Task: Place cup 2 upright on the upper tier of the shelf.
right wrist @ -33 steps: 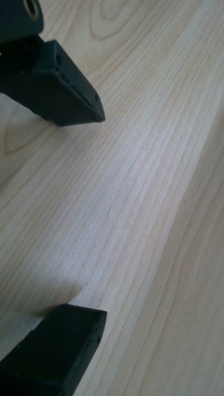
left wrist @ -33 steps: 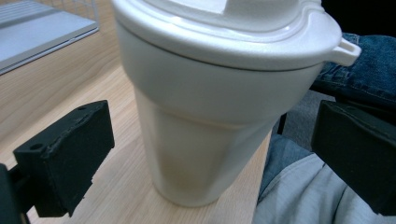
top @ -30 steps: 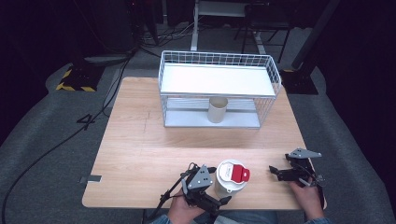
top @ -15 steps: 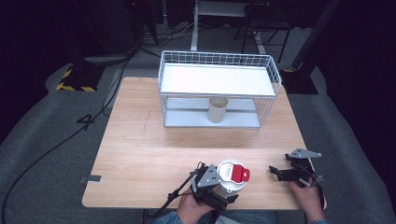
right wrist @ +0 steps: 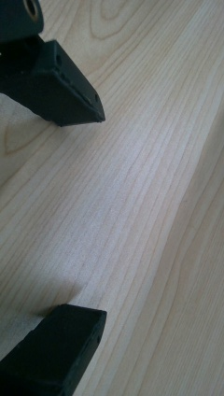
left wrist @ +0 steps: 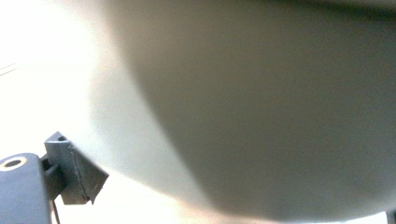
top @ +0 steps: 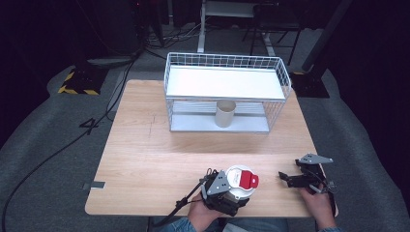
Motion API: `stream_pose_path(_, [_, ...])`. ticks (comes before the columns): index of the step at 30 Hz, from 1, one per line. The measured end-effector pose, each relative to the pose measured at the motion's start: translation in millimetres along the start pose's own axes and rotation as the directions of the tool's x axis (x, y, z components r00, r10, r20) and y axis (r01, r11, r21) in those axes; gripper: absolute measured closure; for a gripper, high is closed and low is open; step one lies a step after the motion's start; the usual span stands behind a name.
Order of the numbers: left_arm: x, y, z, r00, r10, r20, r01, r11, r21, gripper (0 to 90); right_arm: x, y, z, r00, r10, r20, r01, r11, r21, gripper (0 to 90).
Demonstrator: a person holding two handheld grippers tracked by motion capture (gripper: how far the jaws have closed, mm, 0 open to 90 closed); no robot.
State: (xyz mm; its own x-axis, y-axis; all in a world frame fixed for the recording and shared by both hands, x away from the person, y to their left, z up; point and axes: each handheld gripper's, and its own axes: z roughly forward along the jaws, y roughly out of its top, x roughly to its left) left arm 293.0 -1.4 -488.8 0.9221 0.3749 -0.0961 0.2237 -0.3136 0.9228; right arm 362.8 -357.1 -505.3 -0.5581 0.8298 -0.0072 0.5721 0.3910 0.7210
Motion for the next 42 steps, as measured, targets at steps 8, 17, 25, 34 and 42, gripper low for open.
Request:
stream_pose_path(8, [0.1, -0.9, -0.4, 1.0000, 0.009, 0.001, -0.009, 0.9999, -0.007, 10.5, 0.0, 0.0, 0.0, 1.0000, 0.000, 0.000, 0.000, 1.000, 0.000, 5.8])
stream_pose_path(17, [0.0, -0.8, -0.5, 1.0000, 0.009, 0.002, -0.009, 0.9999, -0.007, 10.6, 0.1, 0.0, 0.0, 1.0000, 0.000, 0.000, 0.000, 1.000, 0.000, 5.8])
stream_pose_path(25, [-0.1, 0.2, -1.5, 1.0000, 0.002, -0.008, -0.002, 1.0000, 0.000, 10.7, 0.1, 0.0, 0.0, 1.0000, -0.001, 0.001, 0.001, 1.000, 0.000, 5.7])
stream_pose_path(34, [-0.7, 2.1, -3.4, 0.9998, -0.004, -0.018, 0.004, 0.9998, 0.017, 11.0, 0.1, 0.0, 0.0, 1.0000, 0.000, 0.001, 0.000, 1.000, 0.000, 5.7])
stream_pose_path(42, [1.5, 8.6, -8.1, 0.9997, -0.011, -0.023, 0.012, 0.9997, 0.021, 11.1, 0.1, 0.0, 0.0, 1.0000, 0.001, 0.002, -0.001, 1.000, 0.000, 5.5])
